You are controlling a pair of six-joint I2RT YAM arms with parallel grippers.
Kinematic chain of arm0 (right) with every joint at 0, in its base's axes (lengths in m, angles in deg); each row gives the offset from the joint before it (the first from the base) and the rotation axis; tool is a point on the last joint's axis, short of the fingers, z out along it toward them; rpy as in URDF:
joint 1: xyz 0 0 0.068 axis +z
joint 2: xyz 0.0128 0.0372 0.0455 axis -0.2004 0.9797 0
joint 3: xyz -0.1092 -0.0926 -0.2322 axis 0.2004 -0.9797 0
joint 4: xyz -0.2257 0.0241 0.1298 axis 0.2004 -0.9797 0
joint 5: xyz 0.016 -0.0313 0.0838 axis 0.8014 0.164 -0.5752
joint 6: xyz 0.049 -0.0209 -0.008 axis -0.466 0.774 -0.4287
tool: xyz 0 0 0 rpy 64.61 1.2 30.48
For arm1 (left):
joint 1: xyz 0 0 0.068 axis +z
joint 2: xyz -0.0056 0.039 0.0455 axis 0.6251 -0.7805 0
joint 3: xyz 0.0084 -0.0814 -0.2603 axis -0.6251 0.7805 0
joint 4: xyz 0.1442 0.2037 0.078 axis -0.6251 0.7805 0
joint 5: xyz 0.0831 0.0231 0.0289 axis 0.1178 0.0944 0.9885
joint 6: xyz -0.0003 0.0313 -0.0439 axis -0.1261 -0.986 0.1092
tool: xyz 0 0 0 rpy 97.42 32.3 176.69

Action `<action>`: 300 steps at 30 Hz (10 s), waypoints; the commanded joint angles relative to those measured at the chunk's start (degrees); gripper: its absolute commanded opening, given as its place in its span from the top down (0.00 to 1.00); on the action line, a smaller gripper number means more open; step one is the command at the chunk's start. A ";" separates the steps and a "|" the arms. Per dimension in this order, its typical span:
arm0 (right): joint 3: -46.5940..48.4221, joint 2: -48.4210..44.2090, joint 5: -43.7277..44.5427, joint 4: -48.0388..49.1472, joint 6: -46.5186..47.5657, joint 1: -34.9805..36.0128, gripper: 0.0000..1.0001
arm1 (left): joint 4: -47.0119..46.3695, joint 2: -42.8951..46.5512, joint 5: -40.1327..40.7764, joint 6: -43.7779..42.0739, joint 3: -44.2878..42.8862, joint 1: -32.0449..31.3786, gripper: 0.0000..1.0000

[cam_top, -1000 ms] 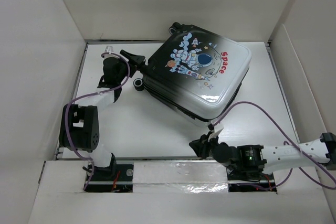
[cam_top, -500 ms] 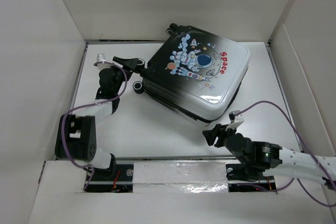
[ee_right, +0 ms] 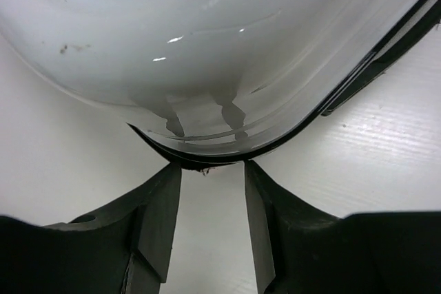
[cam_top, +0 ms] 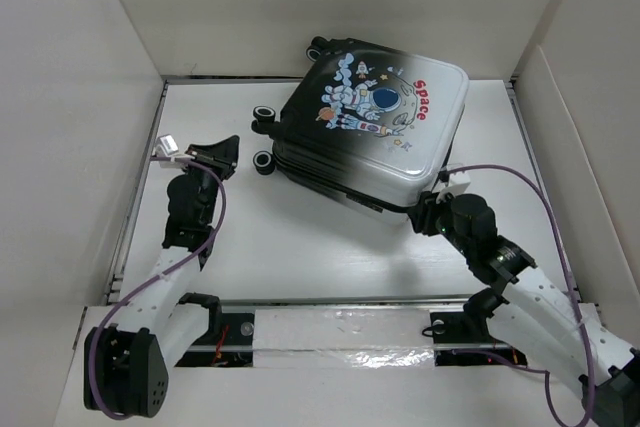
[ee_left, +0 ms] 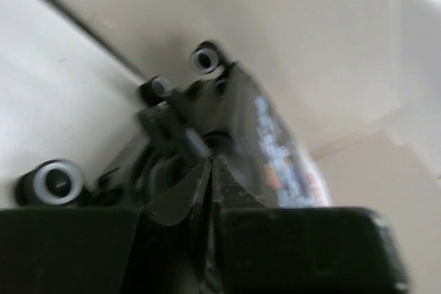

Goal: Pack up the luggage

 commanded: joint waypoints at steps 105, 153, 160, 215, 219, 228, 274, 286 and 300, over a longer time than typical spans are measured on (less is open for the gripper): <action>-6.06 -13.15 -6.00 1.79 -4.03 2.30 0.28 | 4.65 -43.90 -12.29 14.99 -36.11 0.19 0.99; 11.69 15.33 -25.41 17.34 9.60 -10.71 0.36 | -3.37 2.58 -3.06 3.92 10.11 -2.10 1.00; -0.15 1.64 -19.82 15.94 5.73 -10.71 0.27 | 0.43 6.64 -2.62 2.69 8.11 -2.10 1.00; -8.62 18.74 -3.92 40.03 -0.15 7.98 1.00 | -9.15 -1.35 -6.84 6.64 8.71 -2.19 1.00; 1.74 27.61 4.37 35.63 0.28 18.99 1.00 | -9.25 -0.48 -8.07 6.21 9.16 -2.19 1.00; 20.90 54.94 -4.06 47.31 -0.51 29.98 1.00 | -8.11 3.29 -11.15 5.15 11.53 -2.19 1.00; -2.28 40.00 -1.97 70.03 -4.09 26.03 1.00 | -8.70 -24.73 -18.62 3.91 -18.27 -34.79 1.00; -2.62 39.87 6.91 75.98 -7.09 31.30 1.00 | -3.94 -20.88 -11.86 0.79 -18.35 -34.28 0.74; -18.98 3.84 3.05 43.37 -8.86 30.78 1.00 | 29.94 -5.57 -5.15 -17.42 -25.56 -9.61 0.37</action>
